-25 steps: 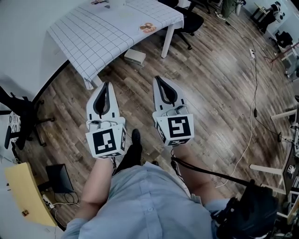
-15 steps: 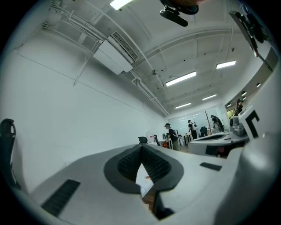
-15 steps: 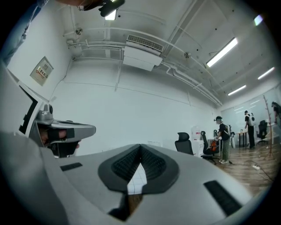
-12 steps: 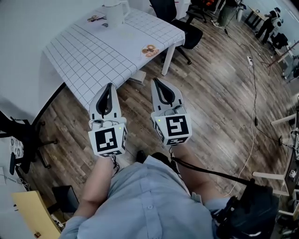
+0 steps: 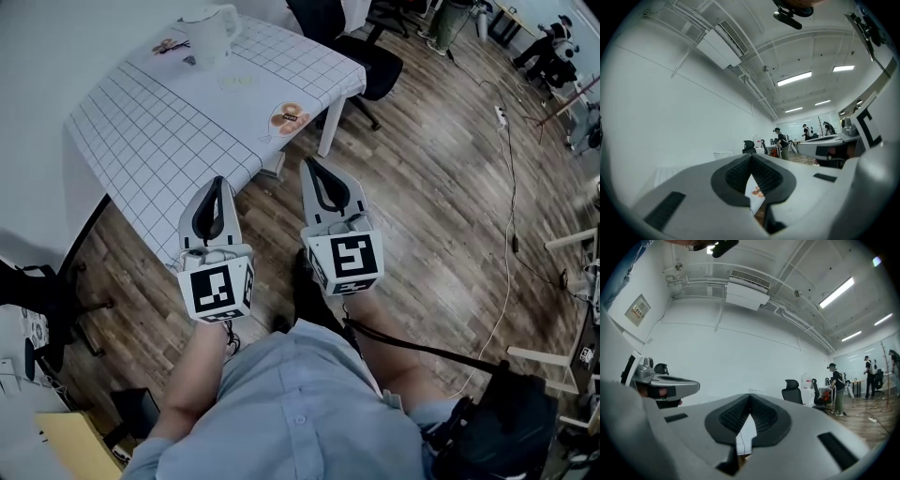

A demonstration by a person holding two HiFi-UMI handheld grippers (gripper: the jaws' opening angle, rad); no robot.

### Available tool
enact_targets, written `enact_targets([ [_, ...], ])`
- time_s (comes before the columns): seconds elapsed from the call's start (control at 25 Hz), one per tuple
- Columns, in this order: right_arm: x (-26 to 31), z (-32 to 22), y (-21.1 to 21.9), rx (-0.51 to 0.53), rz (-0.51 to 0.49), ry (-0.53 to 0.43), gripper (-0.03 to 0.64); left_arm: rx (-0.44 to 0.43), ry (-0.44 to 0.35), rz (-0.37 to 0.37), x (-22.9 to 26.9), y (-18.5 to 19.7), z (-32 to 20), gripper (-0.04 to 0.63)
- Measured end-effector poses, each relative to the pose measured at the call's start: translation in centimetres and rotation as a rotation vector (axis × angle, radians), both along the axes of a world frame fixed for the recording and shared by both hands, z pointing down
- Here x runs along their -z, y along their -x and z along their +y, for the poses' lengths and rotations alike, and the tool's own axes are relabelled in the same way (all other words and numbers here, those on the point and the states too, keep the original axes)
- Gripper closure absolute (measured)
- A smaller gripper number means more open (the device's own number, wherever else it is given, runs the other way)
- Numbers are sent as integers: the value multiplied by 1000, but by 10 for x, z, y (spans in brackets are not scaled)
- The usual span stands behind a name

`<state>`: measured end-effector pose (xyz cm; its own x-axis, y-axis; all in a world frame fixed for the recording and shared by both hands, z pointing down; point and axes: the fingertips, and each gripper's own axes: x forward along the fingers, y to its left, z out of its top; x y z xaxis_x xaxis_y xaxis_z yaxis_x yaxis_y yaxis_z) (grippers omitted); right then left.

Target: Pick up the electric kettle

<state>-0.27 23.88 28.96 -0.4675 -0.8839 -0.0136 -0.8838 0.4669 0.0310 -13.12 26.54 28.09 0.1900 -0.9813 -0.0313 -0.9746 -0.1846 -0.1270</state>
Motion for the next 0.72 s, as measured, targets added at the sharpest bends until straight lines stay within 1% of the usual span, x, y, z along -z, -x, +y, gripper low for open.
enact_targets([
  [0.12,-6,-42,-5,21,4,5,615,14,2,-2,-5,-8,-43,595],
  [0.32,-6,-119,-14,61,8,-3,615,27,-23,-22,3,-26,-116,595],
  [0.44,0,-159,-17,93,-2,-6,615,58,-21,-28,8,-29,-154,595],
  [0.72,13,-236,-16,151,-1,-33,615,117,-50,-50,24,-31,-216,595],
])
